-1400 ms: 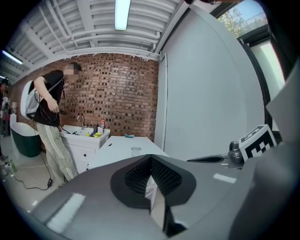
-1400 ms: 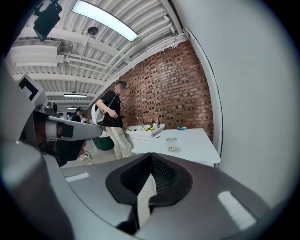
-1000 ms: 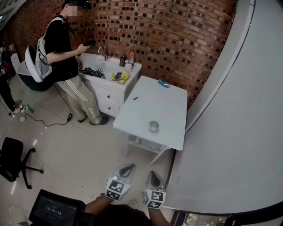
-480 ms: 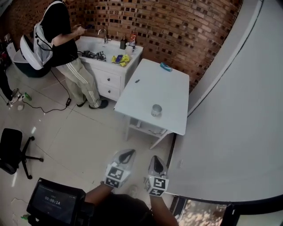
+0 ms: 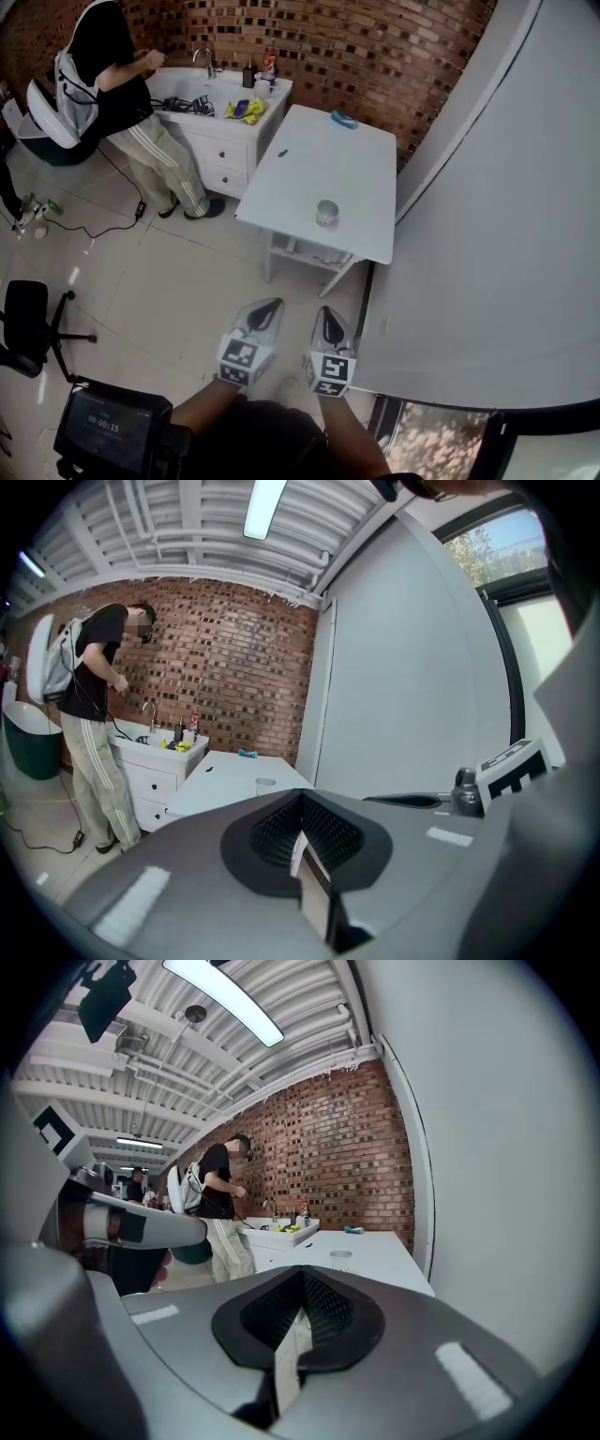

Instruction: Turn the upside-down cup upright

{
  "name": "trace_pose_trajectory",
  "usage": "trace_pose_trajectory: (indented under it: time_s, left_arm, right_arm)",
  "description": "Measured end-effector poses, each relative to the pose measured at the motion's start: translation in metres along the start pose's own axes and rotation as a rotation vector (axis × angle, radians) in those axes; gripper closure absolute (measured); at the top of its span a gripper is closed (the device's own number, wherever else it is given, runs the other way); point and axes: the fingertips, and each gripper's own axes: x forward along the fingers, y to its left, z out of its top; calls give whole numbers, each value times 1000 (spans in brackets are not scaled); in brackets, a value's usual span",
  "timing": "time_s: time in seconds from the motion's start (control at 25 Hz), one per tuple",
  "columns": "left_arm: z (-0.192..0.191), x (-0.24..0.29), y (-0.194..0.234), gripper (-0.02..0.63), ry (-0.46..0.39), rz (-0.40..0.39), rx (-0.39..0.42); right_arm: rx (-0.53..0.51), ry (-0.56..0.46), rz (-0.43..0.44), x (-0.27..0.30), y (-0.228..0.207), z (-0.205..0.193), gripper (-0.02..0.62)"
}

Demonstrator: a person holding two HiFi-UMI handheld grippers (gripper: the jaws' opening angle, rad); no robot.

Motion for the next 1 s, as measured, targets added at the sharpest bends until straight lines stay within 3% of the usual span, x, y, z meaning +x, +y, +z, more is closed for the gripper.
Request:
trace_pose_trajectory:
  time_s: [0.48, 1.0]
  left_arm:
    - [12, 8, -8, 604, 4, -26, 10]
    - [4, 11, -2, 604, 20, -16, 33]
  right_arm:
    - [-8, -25, -4, 2, 8, 21, 583]
    - [-28, -23, 8, 7, 12, 17, 583]
